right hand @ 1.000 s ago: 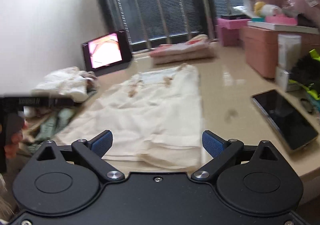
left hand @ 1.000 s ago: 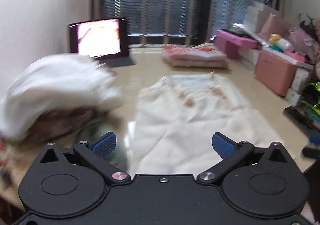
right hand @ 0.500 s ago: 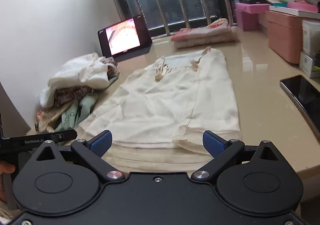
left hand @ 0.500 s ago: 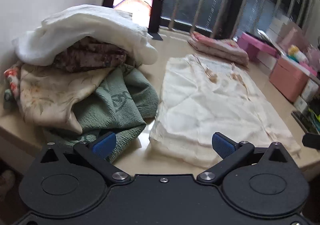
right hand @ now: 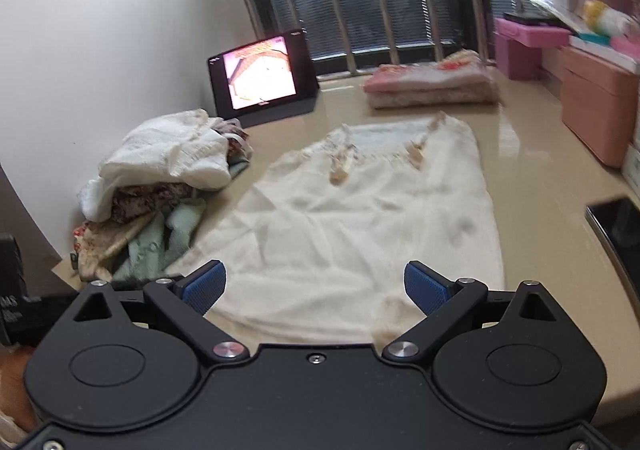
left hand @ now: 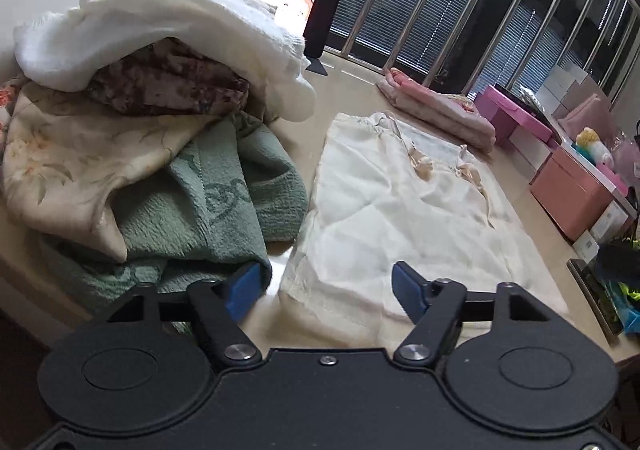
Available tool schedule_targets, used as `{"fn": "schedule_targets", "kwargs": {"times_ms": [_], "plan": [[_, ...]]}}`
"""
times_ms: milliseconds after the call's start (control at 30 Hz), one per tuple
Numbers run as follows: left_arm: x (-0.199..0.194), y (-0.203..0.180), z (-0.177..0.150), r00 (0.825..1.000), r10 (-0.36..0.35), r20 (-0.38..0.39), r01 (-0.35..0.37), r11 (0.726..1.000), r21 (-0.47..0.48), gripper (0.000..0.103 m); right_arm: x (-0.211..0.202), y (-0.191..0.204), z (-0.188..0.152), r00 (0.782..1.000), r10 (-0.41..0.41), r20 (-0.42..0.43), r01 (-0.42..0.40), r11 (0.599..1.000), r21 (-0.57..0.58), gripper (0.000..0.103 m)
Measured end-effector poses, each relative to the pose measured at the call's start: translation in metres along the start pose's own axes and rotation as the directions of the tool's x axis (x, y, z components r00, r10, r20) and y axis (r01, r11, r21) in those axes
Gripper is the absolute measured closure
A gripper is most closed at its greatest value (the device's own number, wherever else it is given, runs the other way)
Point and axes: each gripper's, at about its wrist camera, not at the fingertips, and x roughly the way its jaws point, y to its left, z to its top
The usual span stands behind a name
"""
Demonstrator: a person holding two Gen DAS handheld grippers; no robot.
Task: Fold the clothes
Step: 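Open the left gripper and move the right gripper toward the garment straps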
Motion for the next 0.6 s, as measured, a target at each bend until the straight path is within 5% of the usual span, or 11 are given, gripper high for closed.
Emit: {"fn": "schedule_targets", "kwargs": {"times_ms": [233, 600], "plan": [[0.008, 0.008, 0.006, 1.0, -0.028, 0.004, 0.028, 0.999, -0.04, 0.043, 0.025, 0.024, 0.05, 0.995, 0.097, -0.007, -0.097, 0.994, -0.04, 0.006], [0.008, 0.011, 0.01, 0.999, -0.042, -0.03, 0.041, 0.999, -0.014, 0.062, 0.12, 0.046, 0.141, 0.96, 0.202, -0.193, -0.198, 0.979, 0.04, 0.009]]}}
